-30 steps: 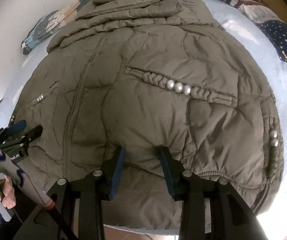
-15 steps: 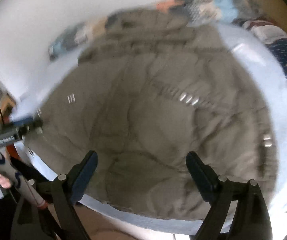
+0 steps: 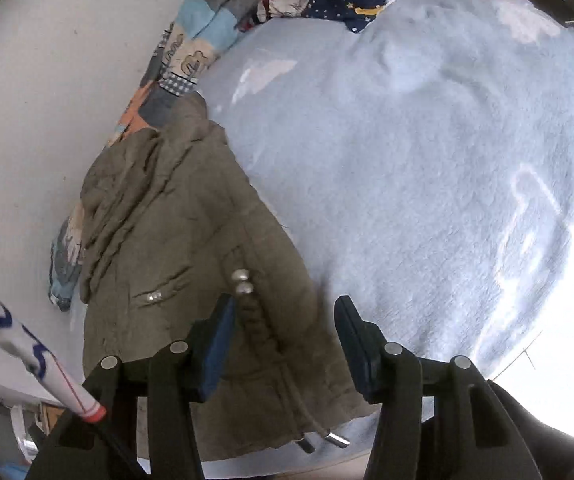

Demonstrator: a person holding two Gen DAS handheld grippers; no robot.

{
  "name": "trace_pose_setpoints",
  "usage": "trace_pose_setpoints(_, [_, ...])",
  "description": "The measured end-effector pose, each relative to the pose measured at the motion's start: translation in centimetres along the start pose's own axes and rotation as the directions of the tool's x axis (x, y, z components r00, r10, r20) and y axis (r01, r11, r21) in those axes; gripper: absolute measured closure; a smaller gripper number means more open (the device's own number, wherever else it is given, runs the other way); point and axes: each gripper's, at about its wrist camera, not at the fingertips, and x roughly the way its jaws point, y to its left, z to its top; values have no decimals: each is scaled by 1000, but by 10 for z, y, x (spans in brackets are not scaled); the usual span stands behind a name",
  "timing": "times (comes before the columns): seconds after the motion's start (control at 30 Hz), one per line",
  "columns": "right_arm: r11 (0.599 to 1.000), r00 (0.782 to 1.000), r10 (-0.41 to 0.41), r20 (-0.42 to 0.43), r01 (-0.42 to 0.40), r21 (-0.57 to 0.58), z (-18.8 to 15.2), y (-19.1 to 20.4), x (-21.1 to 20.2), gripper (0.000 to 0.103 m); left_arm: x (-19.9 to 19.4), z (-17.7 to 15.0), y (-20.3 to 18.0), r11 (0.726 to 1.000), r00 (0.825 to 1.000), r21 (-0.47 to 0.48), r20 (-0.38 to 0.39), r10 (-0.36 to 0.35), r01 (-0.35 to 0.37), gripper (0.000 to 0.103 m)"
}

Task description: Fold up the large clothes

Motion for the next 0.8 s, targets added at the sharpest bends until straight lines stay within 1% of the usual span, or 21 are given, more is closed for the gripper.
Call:
trace_pose_setpoints(0.07, [1000, 1000, 2, 5, -2, 15, 4, -1, 5, 46, 6, -1, -1, 999, 999, -16, -20, -29, 29, 27])
trace_pose_setpoints(0.17, [997, 999, 39, -7, -38, 74, 5, -11, 10, 46, 10, -4, -3, 998, 997, -20, -34, -67, 66, 27])
trace_pose_setpoints(0.23, [994, 999, 42, -1, -42, 104, 4, -15, 10, 46, 7, -5, -5, 997, 997, -9, -20, -74, 74, 27])
trace_pose_setpoints(0.3, [988, 998, 64, 27, -68, 138, 4, -19, 4, 46, 6, -6, -5, 997, 997, -13, -11, -79, 79, 27])
trace_pose_setpoints(0.37, [990, 998, 51, 24, -53, 130, 4, -19, 5, 43, 11, -7, -2, 996, 996, -31, -31, -85, 84, 27])
trace_pose_setpoints(0.43, [990, 1000, 31, -5, -30, 137, 2, -20, 13, 41, 17, -9, -3, 996, 995, -37, -57, -86, 84, 27])
trace_pose_setpoints(0.47, [987, 999, 43, -18, -40, 153, 1, -22, 16, 41, 19, -9, -3, 996, 994, -34, -63, -89, 87, 27])
trace_pose_setpoints(0.53, [974, 993, 109, -41, -98, 206, -3, -27, 22, 40, 21, -11, -8, 996, 993, -18, -69, -92, 91, 27])
trace_pose_setpoints(0.6, [965, 983, 161, -88, -139, 223, -11, -23, 33, 39, 23, -13, -12, 994, 990, -2, -82, -112, 112, 27])
trace_pose_setpoints(0.67, [968, 976, 177, -124, -150, 201, -18, -17, 38, 39, 26, -16, -17, 992, 988, 11, -99, -122, 123, 27])
trace_pose_setpoints(0.73, [971, 969, 190, -160, -161, 177, -29, -9, 41, 39, 28, -18, -21, 993, 988, 34, -105, -109, 113, 27])
trace_pose_setpoints(0.77, [969, 960, 210, -184, -179, 170, -37, -6, 44, 39, 28, -18, -23, 994, 990, 50, -100, -96, 101, 28])
trace_pose_setpoints(0.8, [970, 957, 211, -201, -180, 161, -42, -3, 46, 42, 28, -17, -26, 994, 992, 63, -93, -85, 91, 29])
